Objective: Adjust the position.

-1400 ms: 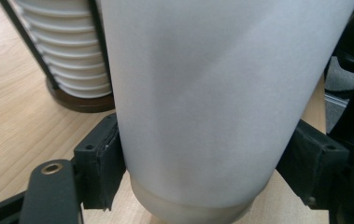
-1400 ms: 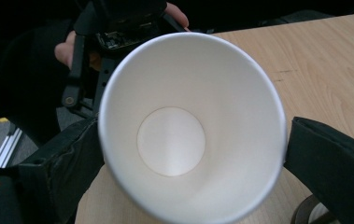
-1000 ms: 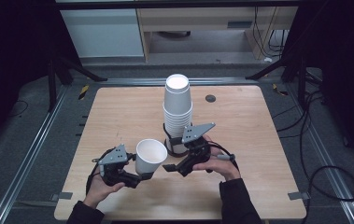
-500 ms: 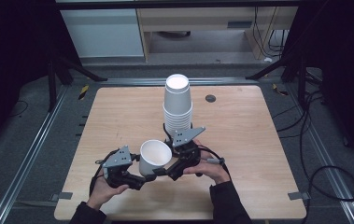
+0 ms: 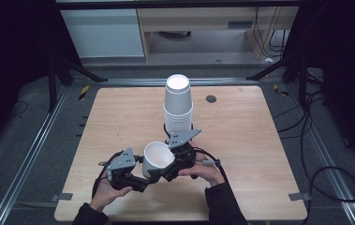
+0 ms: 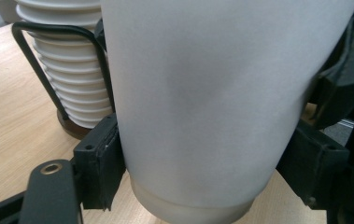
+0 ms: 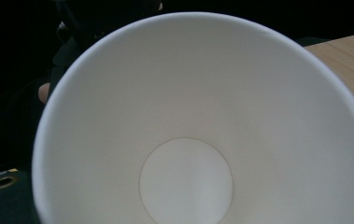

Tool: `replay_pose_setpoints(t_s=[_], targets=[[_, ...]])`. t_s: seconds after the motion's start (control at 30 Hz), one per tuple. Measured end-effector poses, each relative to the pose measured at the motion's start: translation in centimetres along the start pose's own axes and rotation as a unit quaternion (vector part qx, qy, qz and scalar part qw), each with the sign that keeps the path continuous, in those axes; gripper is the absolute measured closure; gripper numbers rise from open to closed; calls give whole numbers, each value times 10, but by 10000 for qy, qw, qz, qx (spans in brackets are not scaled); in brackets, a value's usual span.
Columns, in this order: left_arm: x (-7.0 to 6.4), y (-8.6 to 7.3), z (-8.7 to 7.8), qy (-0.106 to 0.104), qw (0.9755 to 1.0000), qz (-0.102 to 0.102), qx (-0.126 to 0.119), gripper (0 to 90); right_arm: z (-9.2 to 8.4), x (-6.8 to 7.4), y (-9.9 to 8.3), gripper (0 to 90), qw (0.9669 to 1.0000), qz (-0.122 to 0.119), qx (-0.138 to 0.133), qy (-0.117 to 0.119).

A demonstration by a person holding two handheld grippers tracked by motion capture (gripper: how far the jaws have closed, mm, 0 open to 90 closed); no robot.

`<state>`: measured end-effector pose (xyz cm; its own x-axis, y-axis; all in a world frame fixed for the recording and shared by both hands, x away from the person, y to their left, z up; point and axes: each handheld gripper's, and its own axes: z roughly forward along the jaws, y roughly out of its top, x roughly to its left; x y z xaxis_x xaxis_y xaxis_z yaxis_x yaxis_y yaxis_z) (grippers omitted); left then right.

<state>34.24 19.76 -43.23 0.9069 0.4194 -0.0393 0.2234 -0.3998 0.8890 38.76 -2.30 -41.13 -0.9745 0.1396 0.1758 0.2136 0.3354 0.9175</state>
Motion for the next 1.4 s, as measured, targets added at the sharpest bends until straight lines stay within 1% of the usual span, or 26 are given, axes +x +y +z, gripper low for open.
replay_pose_setpoints(t_s=[0.4, 0.57, 0.63, 0.73, 0.77, 0.8, 0.83, 0.9, 0.97, 1.03, 1.13, 1.17, 1.23, 1.3, 1.33, 1.4], targets=[[0, 0, 0, 18, 10000, 15, -69, 224, -2, 1, -2, 139, 9999, -30, -120, -32], [0, -1, 0, 39, 9999, 13, -96, 219, -3, 1, -1, 140, 9999, -54, -104, -42], [0, -1, 0, 52, 10000, 26, -56, 213, -4, 1, 0, 140, 9999, -59, -118, -57], [2, -3, 0, 52, 10000, -22, -16, 195, -9, -1, 2, 141, 9997, -49, -200, -122], [2, -3, 0, 55, 10000, -27, -6, 189, -12, -1, 3, 141, 9995, -60, -217, -201], [3, -5, 0, 59, 10000, -49, 8, 186, -14, -1, 4, 141, 9995, -53, -236, -210], [4, -6, -1, 68, 9999, -69, 30, 180, -19, -1, 5, 141, 9992, -57, -254, -298], [6, -7, -1, 116, 9999, -90, 61, 177, -24, -2, 7, 141, 9989, -72, -257, -381], [10, -10, -2, 173, 9997, -154, 94, 171, -30, -1, 7, 141, 9984, -86, -273, -483], [13, -12, -4, 185, 9996, -224, 69, 167, -35, -2, 7, 141, 9980, -78, -272, -565], [18, -14, -6, 244, 9991, -342, 51, 160, -42, -2, 8, 141, 9968, -39, -261, -758], [20, -15, -6, 295, 9989, -366, 67, 159, -44, -2, 8, 141, 9966, -47, -248, -786], [23, -16, -8, 373, 9983, -442, 71, 156, -51, -2, 9, 141, 9953, -39, -241, -932], [25, -17, -10, 531, 9973, -502, 79, 154, -58, -2, 9, 141, 9942, -26, -253, -1042], [26, -18, -10, 546, 9970, -535, 79, 154, -62, -2, 9, 141, 9931, -24, -259, -1144], [28, -18, -12, 652, 9961, -588, 89, 153, -69, -2, 8, 140, 9919, 10, -238, -1248]])
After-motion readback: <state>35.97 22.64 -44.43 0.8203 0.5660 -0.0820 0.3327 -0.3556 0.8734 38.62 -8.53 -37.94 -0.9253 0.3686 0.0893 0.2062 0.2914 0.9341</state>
